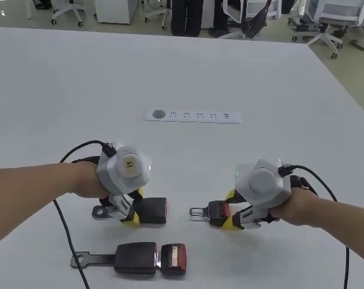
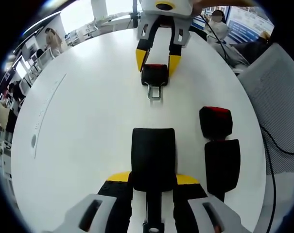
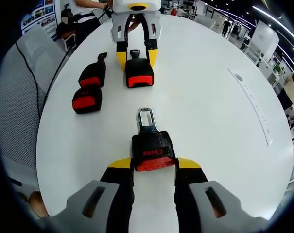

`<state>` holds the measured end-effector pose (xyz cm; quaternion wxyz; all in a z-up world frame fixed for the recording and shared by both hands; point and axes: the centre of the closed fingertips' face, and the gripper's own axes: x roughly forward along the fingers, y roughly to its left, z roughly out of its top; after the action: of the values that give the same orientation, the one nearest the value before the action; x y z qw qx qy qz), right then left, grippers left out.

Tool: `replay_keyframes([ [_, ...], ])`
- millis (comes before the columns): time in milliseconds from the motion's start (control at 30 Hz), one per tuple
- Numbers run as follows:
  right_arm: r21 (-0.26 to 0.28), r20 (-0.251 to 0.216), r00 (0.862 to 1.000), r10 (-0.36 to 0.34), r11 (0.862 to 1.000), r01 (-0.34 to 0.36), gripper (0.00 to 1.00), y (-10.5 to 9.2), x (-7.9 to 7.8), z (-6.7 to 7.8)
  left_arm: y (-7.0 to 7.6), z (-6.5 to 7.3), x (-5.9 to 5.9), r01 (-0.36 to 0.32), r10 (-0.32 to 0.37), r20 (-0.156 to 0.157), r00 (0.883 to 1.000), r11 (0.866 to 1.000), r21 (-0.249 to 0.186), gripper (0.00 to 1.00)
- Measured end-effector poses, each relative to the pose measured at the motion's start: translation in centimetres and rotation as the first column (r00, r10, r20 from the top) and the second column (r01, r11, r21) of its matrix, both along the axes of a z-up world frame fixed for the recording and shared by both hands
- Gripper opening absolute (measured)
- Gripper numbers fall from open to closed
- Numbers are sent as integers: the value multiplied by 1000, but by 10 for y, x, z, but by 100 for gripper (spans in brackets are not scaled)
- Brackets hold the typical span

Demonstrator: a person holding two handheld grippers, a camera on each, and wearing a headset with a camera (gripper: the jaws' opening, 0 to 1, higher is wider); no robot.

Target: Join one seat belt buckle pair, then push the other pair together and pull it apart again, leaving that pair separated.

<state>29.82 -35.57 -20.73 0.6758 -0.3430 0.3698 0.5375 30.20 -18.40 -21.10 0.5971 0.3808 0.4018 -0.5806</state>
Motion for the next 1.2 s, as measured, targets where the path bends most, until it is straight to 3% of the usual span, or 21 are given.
replay_keyframes([
  [567,-31,28,999,34,999,-33,31,-8,2,0,-2,0,-2,0,0,-2,1000,1000,-3,33],
  [733,-34,32,999,24,999,-23,33,-7,3,1,-1,0,3,-11,10,16,1000,1000,5,38],
  [1067,-36,39,999,16,999,-15,46,-10,2,6,1,1,2,-18,17,42,999,999,31,46],
  [1200,-30,31,1000,-5,1000,6,51,-15,0,9,5,7,3,-45,43,69,997,999,30,49],
])
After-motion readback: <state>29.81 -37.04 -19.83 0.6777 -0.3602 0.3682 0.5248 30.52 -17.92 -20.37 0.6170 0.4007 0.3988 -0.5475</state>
